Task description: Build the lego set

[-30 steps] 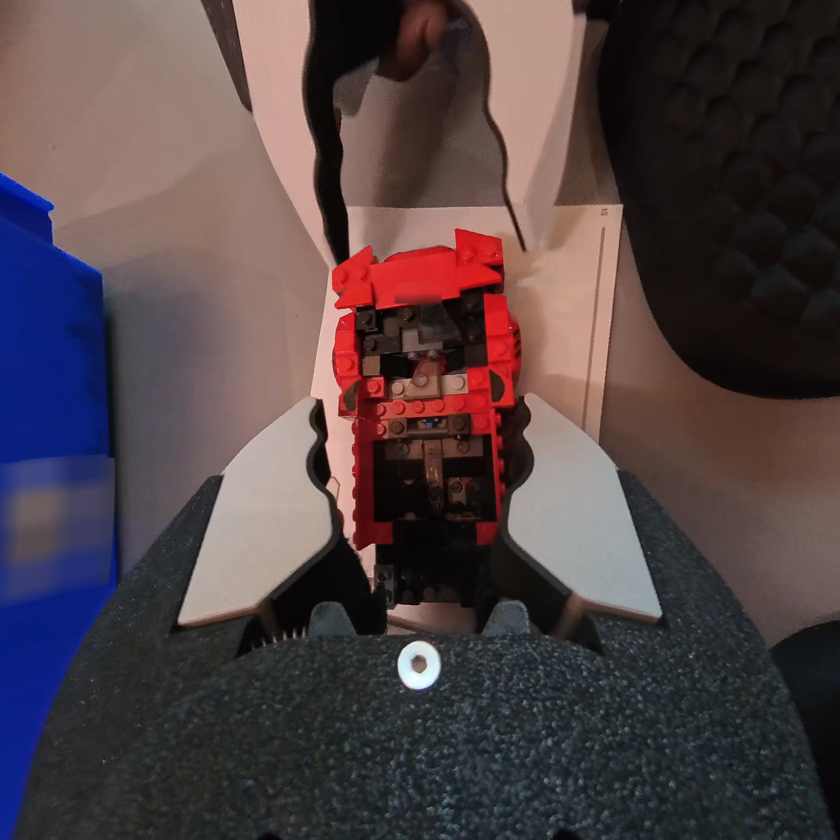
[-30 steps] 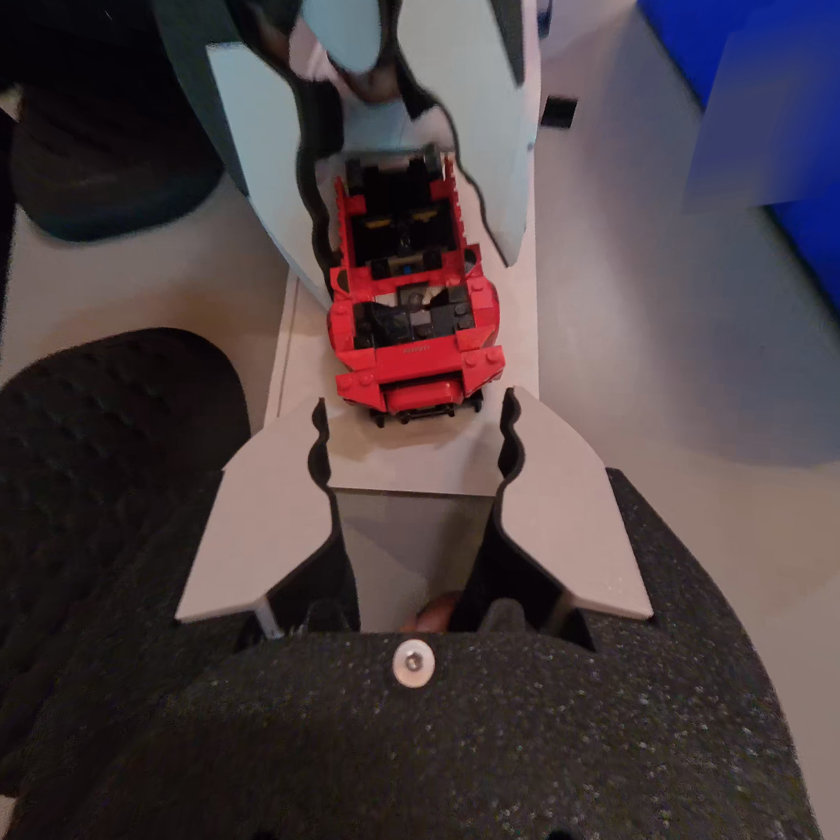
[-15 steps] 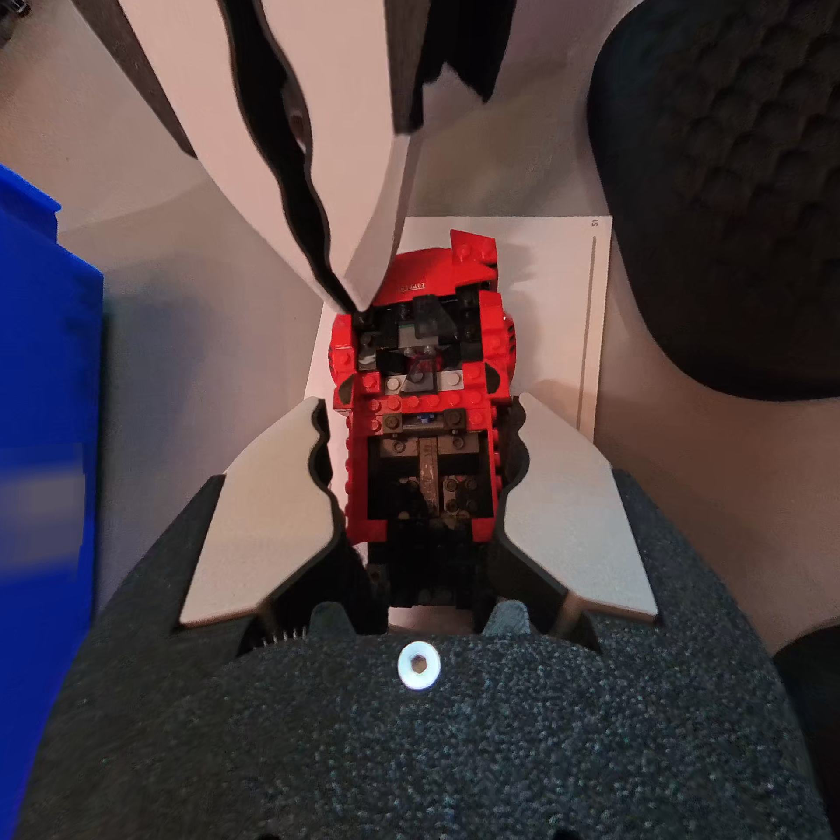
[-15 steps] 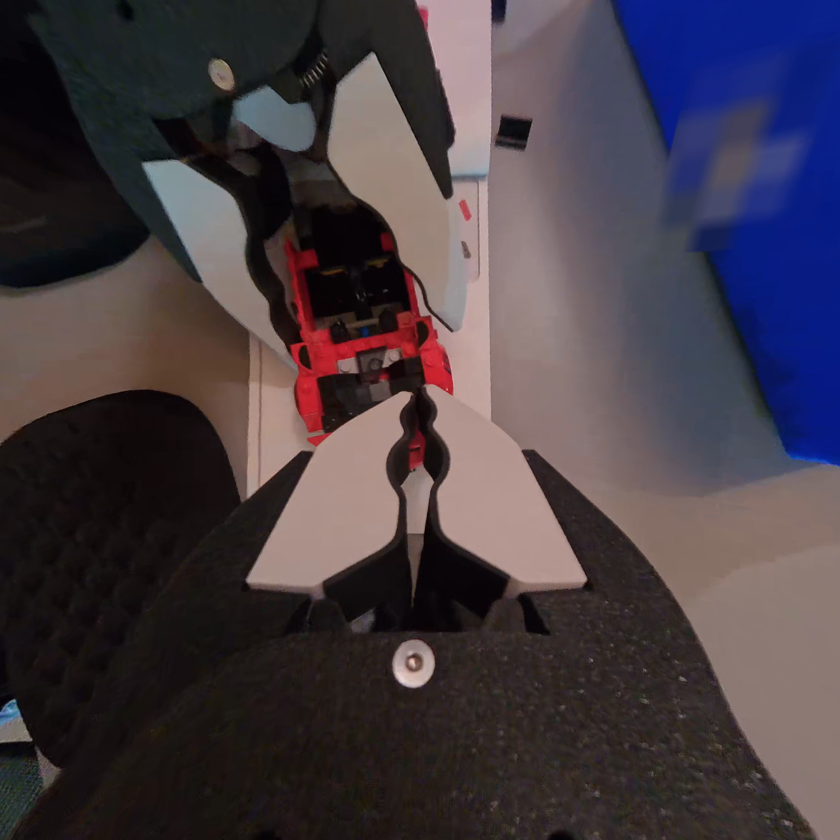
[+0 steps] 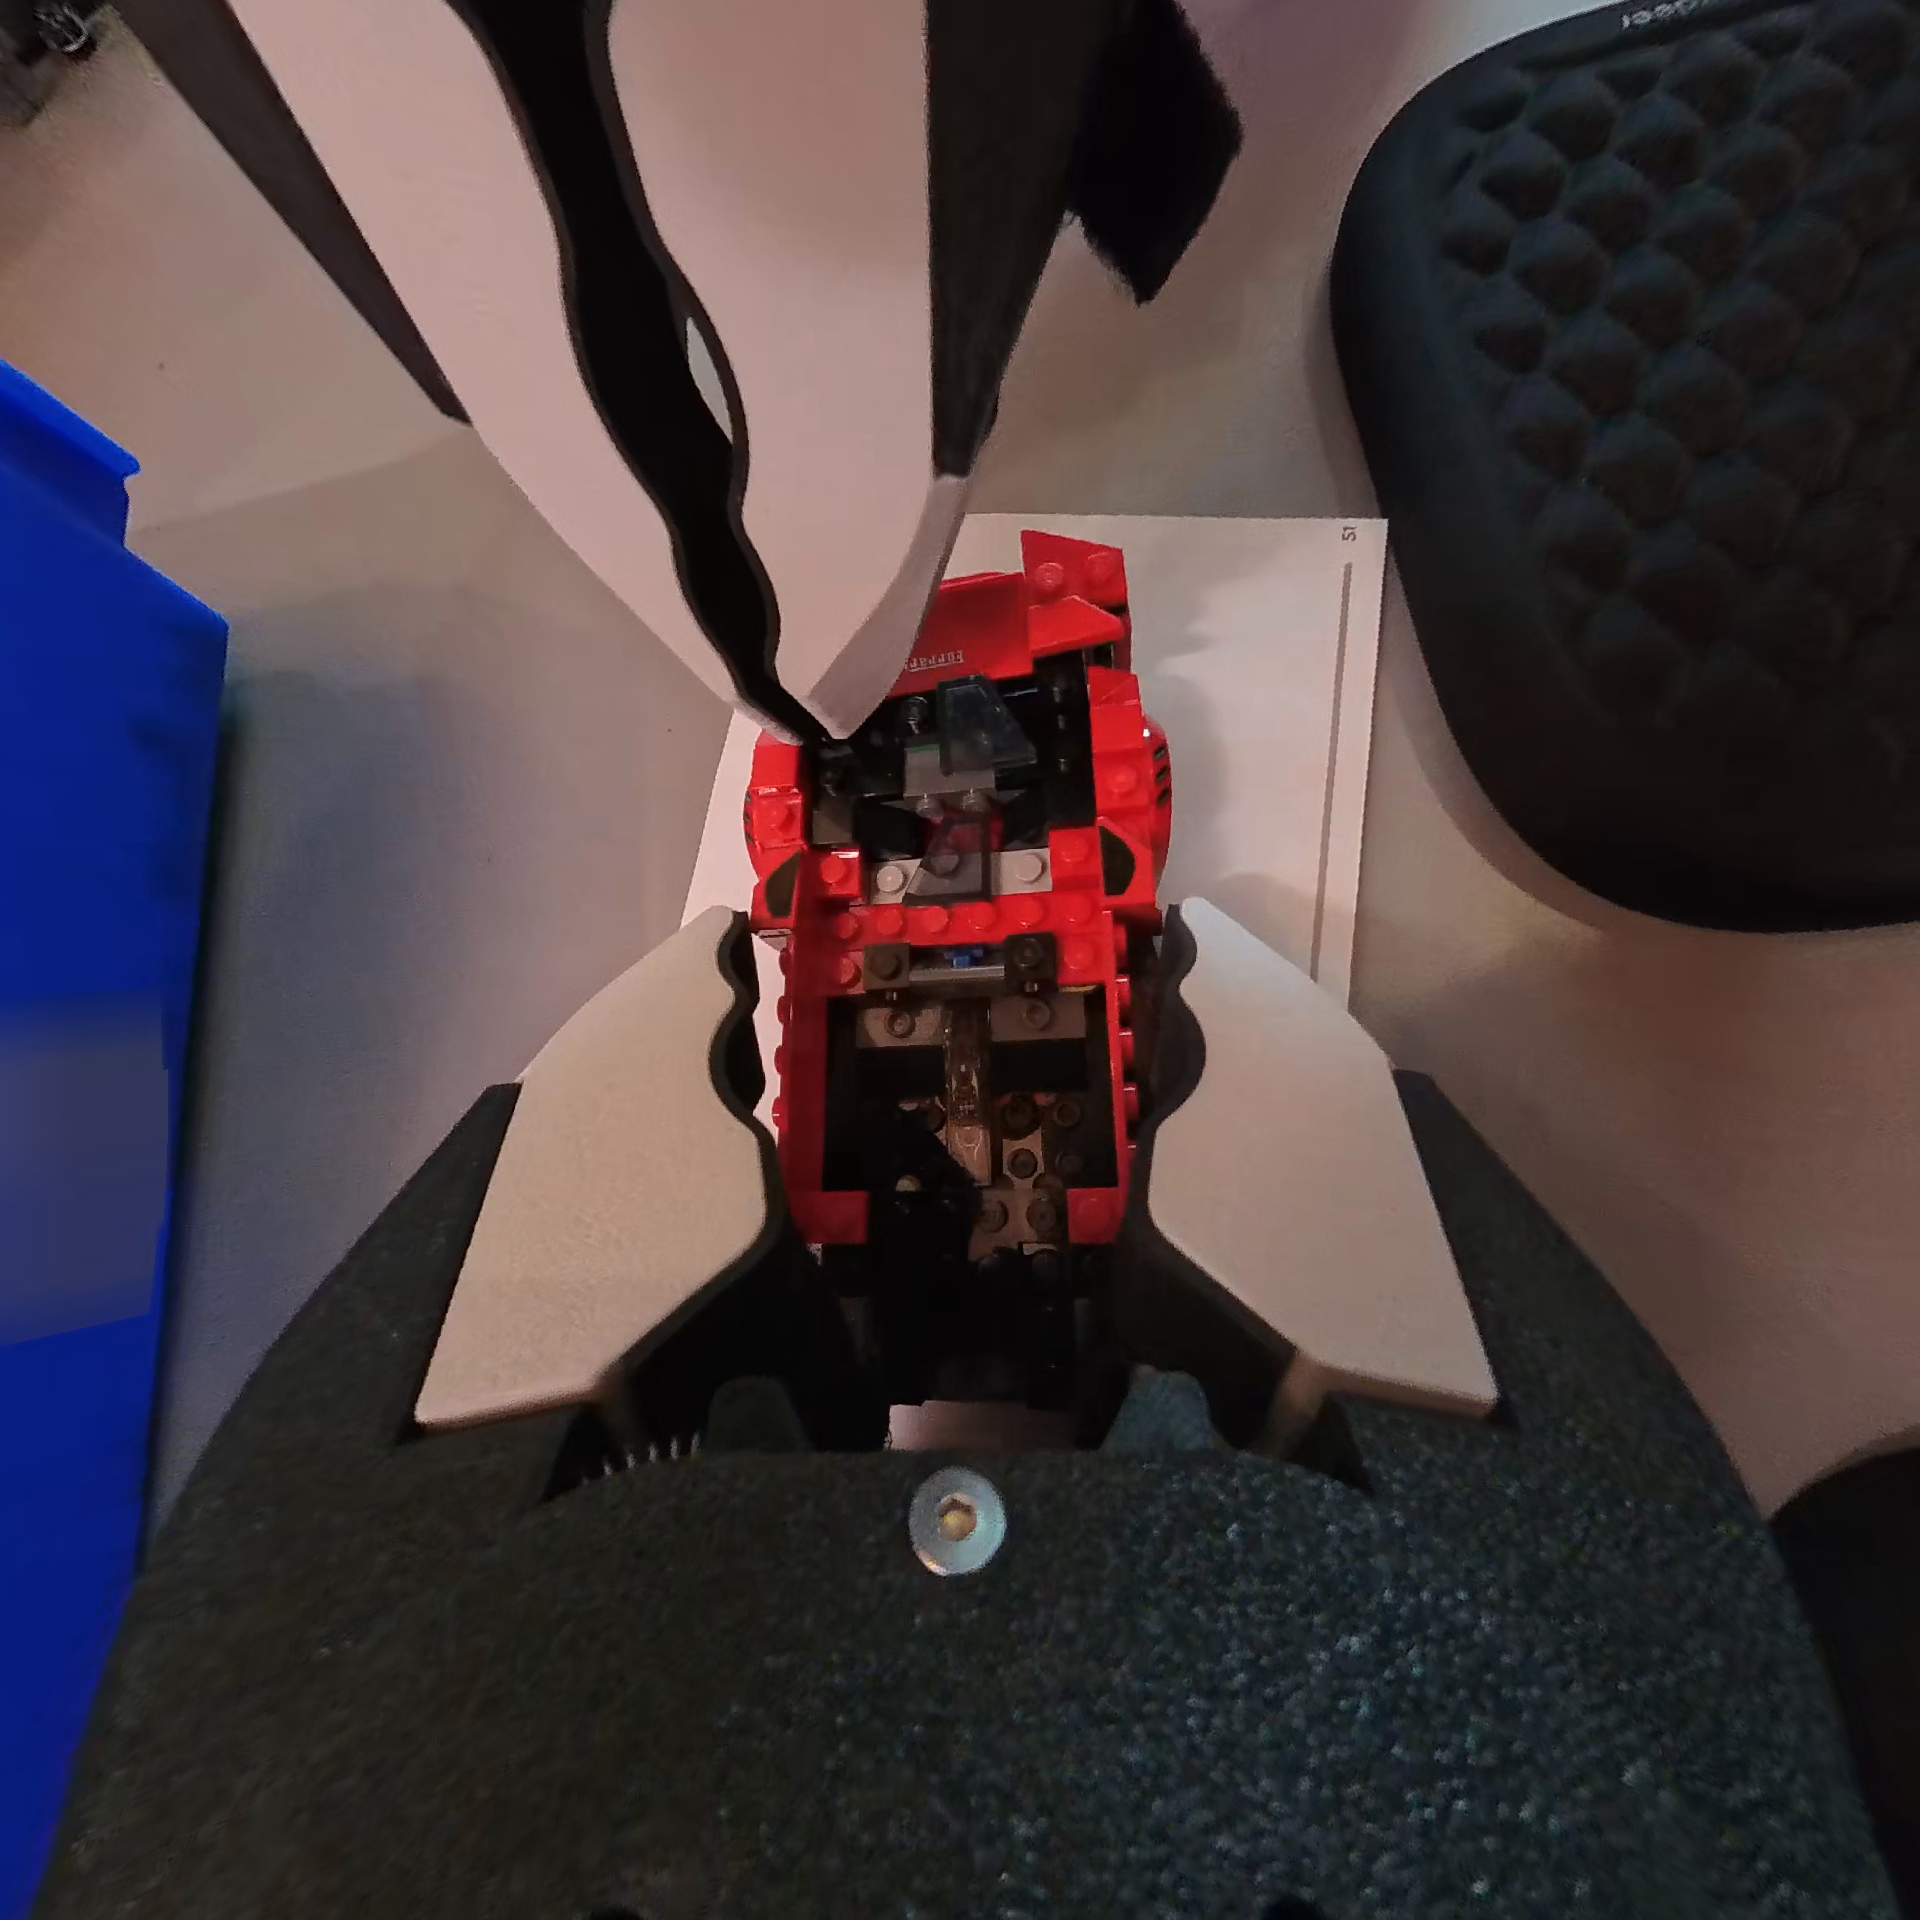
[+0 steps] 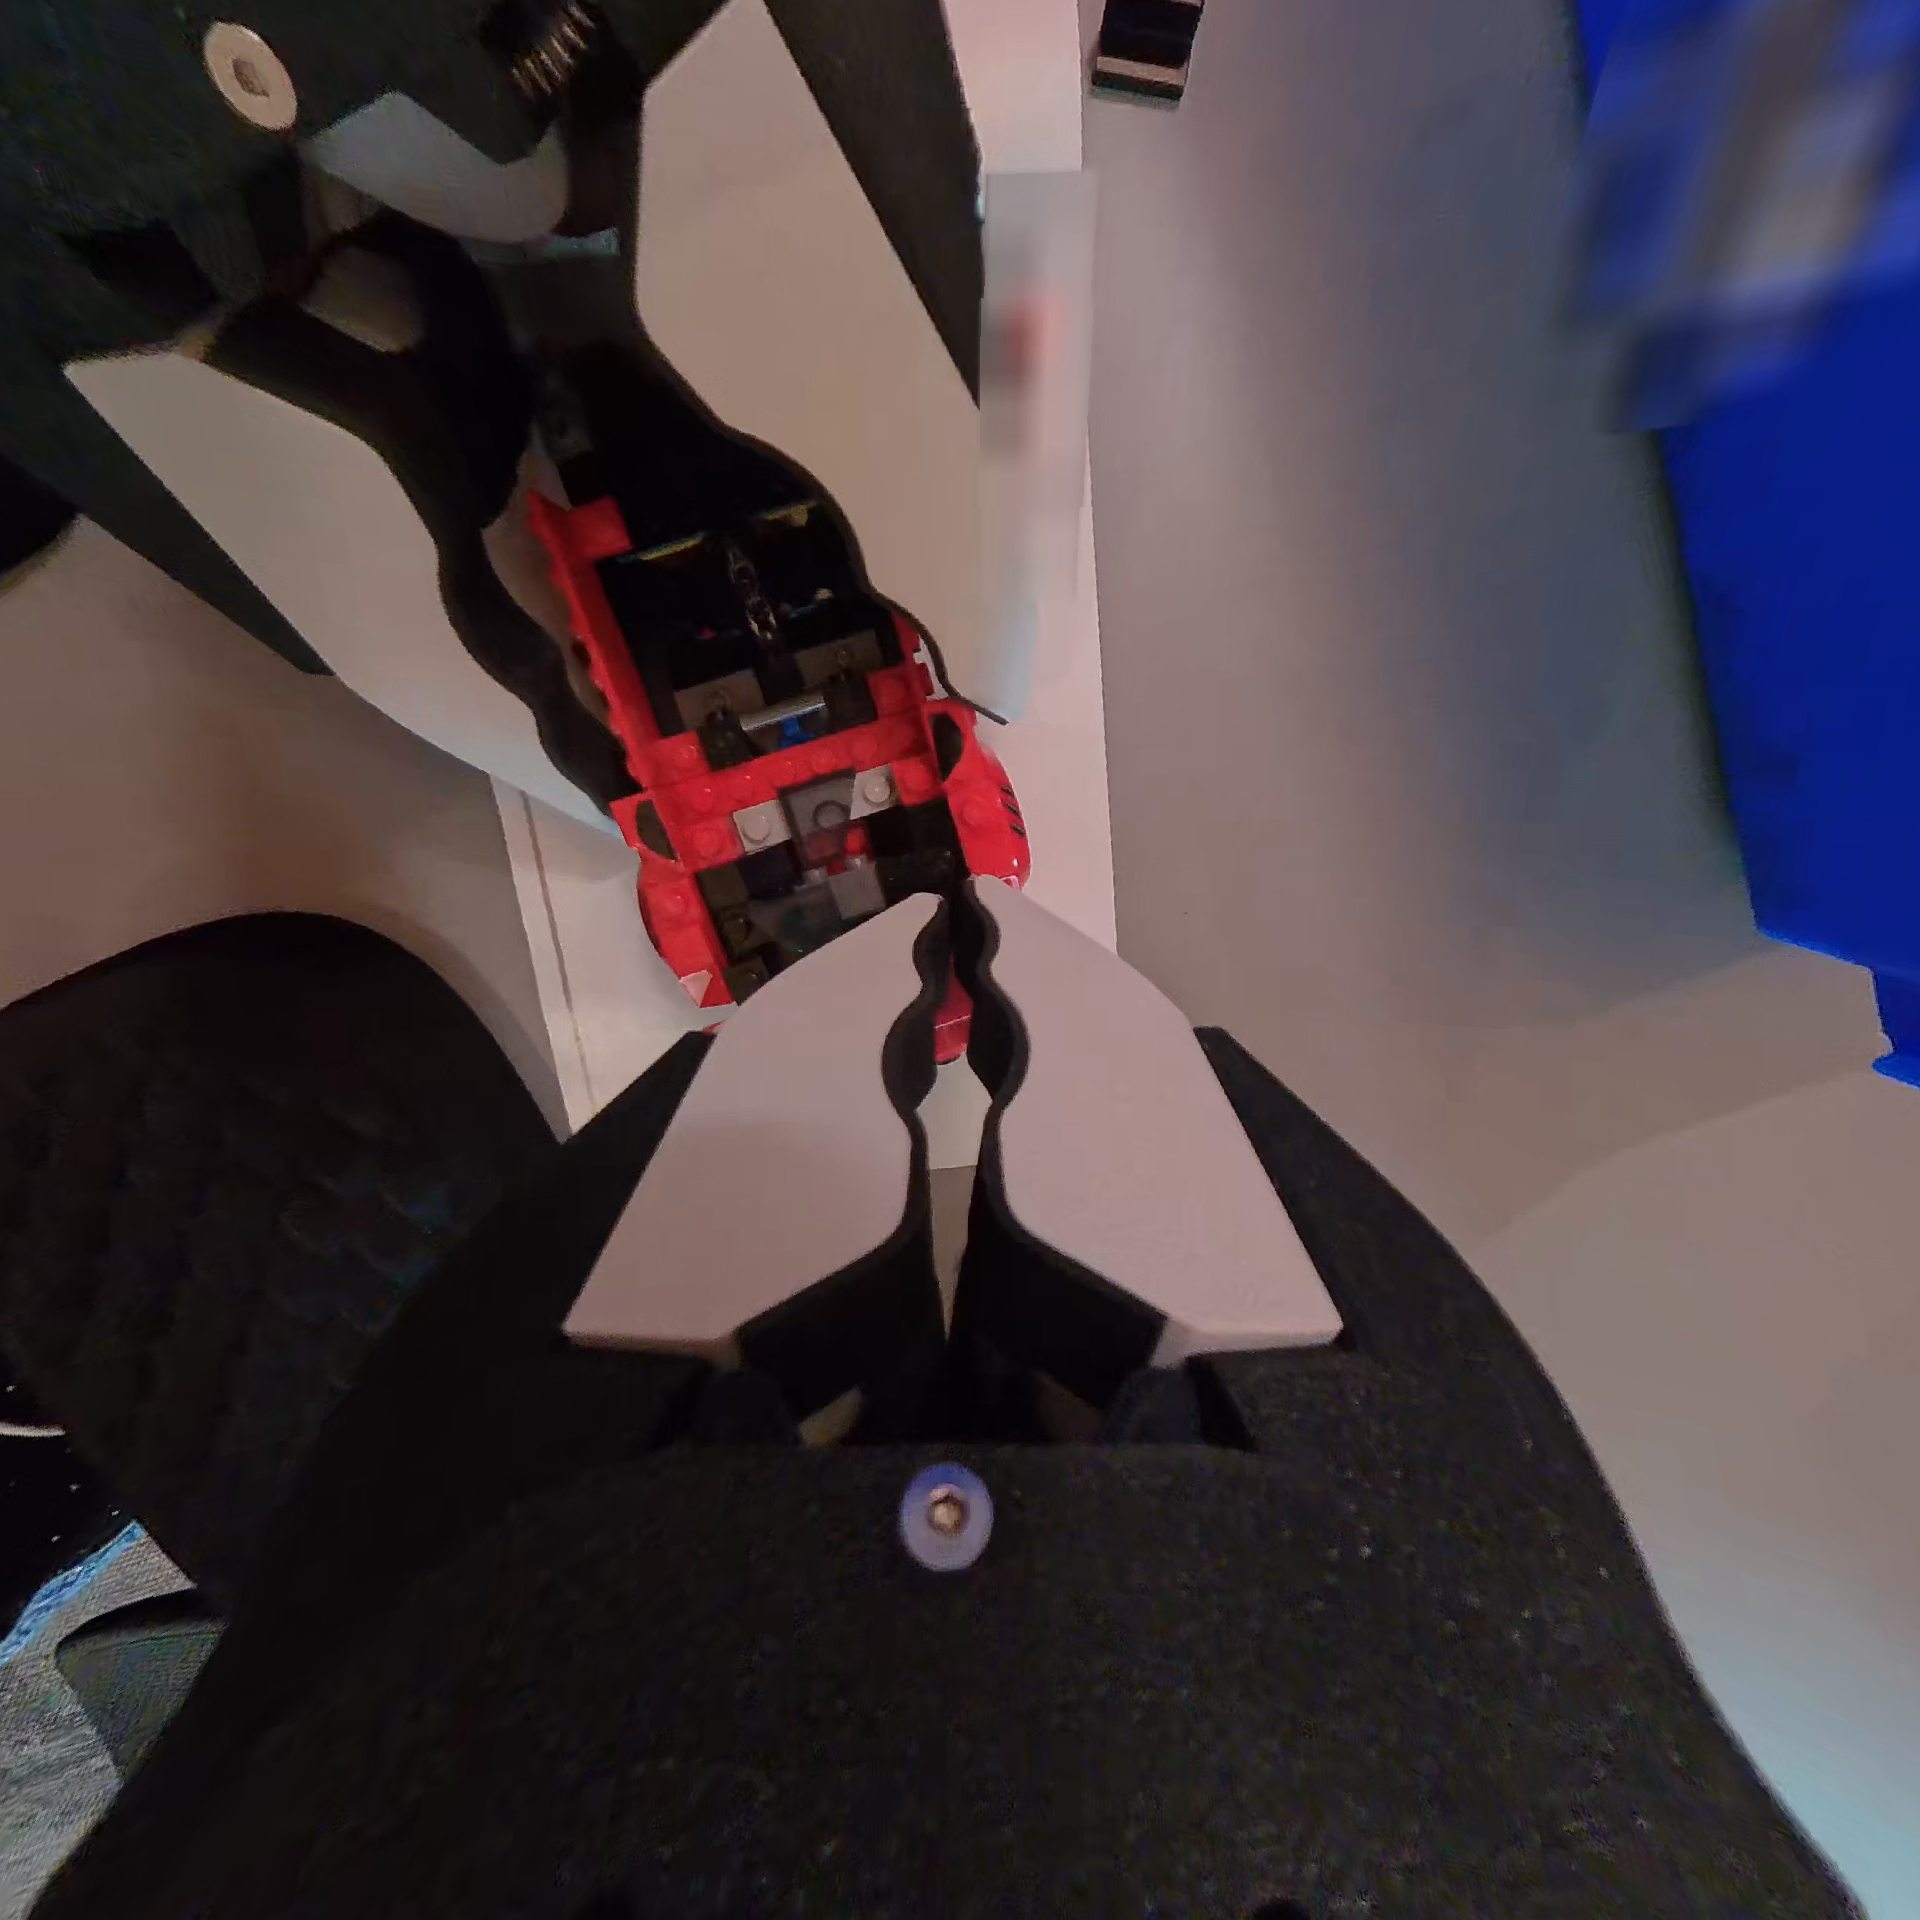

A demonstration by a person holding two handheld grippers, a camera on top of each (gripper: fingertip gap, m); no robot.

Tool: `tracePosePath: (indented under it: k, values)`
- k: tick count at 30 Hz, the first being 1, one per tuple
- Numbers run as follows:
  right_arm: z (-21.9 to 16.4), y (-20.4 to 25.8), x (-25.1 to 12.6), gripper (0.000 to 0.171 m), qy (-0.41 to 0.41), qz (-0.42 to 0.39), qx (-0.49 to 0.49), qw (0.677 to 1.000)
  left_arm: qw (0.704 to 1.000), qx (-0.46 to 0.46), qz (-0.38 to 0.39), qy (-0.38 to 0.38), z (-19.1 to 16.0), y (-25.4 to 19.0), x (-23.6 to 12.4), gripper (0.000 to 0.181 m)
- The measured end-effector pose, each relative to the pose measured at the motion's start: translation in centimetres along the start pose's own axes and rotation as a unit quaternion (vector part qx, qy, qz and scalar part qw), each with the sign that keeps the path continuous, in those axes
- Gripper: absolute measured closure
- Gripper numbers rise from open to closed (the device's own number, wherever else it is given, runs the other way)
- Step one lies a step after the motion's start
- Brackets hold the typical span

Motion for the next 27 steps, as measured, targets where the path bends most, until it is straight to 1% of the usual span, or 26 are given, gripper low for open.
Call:
tracePosePath:
  k: [11, 13, 15, 16, 20, 27]
  values:
    - [0.2, 0.0, 0.1, 0.171, 0.019, -0.005, 0.007, 1.0, 1.0, 0.0, -0.001, 0.0, 0.0, 0.0, 0.0, 0.108]
    - [0.3, 0.0, 0.0, 0.171, 0.009, 0.013, 0.008, 1.0, 1.0, 0.001, -0.001, 0.0, 0.0, 0.0, 0.0, 0.108]
    - [0.6, 0.2, -0.7, 0.171, -0.019, 0.049, 0.024, 0.998, 1.0, 0.001, -0.001, -0.001, 0.0, 0.0, 0.0, 0.108]
    - [0.6, 0.4, -1.1, 0.171, -0.024, 0.058, 0.013, 0.998, 1.0, 0.001, -0.001, -0.002, 0.0, 0.0, 0.0, 0.108]
    - [-0.4, 1.6, -1.2, 0.171, 0.027, 0.101, -0.036, 0.994, 1.0, 0.001, -0.002, -0.002, 0.0, 0.0, 0.0, 0.108]
    - [-0.2, 2.2, -0.7, 0.171, 0.046, 0.107, -0.047, 0.992, 1.0, 0.002, -0.001, -0.002, 0.0, 0.0, 0.0, 0.108]
Point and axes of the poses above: each gripper's, where its closed fingertips meet, x out along the fingers, z out of its top, y = z × x across the jaws, the point moved 6 cm from there along -x, back along the fingers, and after that the axes turned 11 degrees about -z, right-handed, at the moved point
